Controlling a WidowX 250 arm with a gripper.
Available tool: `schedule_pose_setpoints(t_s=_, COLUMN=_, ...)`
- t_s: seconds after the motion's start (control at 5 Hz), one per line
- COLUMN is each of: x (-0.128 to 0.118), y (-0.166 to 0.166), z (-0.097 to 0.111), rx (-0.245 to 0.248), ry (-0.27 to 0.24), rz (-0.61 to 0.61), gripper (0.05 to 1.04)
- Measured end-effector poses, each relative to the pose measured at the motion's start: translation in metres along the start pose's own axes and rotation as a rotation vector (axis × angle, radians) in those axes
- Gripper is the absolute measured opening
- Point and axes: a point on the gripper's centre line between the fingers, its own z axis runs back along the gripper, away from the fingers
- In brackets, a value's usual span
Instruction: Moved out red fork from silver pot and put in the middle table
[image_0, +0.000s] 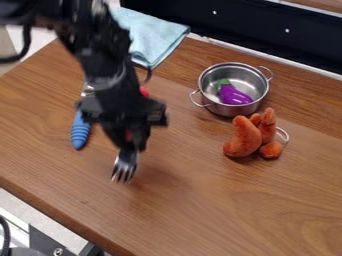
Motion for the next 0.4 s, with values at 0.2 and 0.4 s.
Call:
schedule_pose_setpoints(t_s=0.2, x=-0.012, y=0.000, z=-0.010, rx=-0.029, ry=-0.011, rz=-0.010, gripper=0.305)
schedule_pose_setpoints(t_s=0.4, x=-0.012, y=-0.009, z=-0.021, rx=-0.021, ry=-0.024, rz=-0.094, gripper=0.305)
